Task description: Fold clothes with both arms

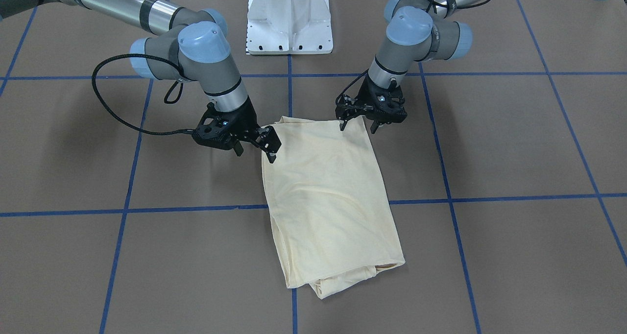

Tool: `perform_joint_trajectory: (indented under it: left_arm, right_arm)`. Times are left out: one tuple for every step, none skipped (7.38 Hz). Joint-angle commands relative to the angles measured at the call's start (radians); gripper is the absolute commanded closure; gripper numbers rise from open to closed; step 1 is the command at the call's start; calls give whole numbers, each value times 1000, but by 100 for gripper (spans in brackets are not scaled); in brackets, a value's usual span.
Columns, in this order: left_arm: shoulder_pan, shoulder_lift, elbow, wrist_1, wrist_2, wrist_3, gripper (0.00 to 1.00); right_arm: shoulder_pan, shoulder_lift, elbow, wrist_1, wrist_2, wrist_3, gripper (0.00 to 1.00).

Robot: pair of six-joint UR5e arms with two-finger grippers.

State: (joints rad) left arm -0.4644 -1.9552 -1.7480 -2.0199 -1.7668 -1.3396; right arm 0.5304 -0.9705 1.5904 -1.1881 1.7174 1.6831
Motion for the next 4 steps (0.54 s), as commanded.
perform_joint_trajectory:
  left_arm:
    - [16,4,11,1,0,-16,50]
    - [16,6,15,3,-3,-16,50]
    - [16,6,16,4,-3,-16,42]
    - [15,7,12,7,-5,-16,33]
  right_arm:
    - [-9,-1,0,-1,-10,1,1]
    - [-10,-1,0,-1,-12,1,1]
    - [-12,1,0,-1,-12,1,1]
    - [-13,1,0,-1,-12,1,1]
